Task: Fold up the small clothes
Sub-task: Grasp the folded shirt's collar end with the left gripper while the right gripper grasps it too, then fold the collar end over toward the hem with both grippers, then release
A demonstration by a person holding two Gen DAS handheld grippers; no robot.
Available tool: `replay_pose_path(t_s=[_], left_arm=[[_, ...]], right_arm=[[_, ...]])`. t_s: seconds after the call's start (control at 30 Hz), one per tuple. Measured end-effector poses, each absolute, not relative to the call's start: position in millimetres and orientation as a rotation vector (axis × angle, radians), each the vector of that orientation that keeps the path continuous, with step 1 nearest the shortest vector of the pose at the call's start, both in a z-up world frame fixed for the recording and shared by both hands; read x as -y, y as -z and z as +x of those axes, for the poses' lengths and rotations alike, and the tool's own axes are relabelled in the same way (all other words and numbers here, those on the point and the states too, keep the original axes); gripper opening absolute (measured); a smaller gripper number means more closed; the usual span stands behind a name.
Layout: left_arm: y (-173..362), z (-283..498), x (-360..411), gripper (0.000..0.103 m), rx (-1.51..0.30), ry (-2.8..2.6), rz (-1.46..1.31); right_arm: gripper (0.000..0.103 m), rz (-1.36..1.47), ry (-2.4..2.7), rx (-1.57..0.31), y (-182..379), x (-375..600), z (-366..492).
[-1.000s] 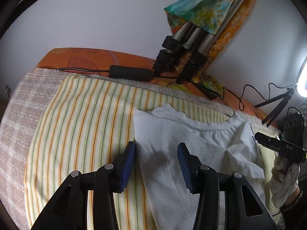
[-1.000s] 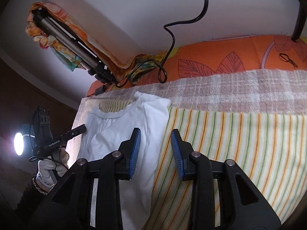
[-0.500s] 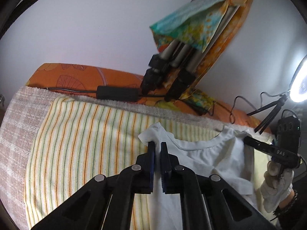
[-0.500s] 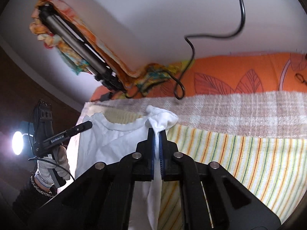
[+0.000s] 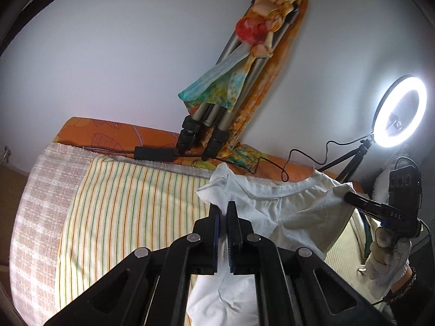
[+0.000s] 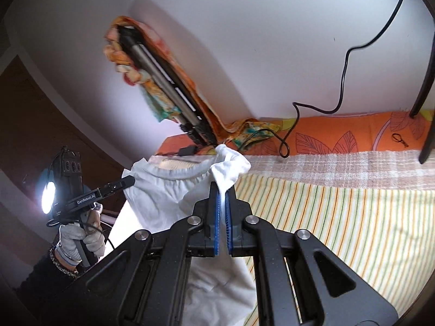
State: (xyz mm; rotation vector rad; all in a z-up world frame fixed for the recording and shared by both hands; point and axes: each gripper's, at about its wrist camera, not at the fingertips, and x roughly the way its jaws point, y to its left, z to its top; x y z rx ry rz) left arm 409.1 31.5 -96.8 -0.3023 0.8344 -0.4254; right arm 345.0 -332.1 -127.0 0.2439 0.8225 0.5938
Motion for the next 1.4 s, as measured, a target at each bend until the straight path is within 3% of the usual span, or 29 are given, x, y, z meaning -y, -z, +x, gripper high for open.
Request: replay_pose_path(t_s=[0.5, 0.97, 1.27, 1.4], left_arm=[[66, 291, -39, 0.001, -0.797, 0.449, -0.235], [136, 178, -55, 0.001, -0.938, 0.42, -0.159], [144, 140, -58, 0.003, -0.972, 0.448, -0.051], [141, 126, -75, 0.012, -0.988, 0.457, -0.052]], right_arm=[[0.005, 0.153, -0.635, -0.767, 101, 328, 222], [0.005, 0.041, -0.59, -0.884, 170, 329, 104], [0.005, -0.199, -0.554, -0.886, 178, 317, 71], [0.005, -0.269, -0.509, -0.876, 170, 329, 55]])
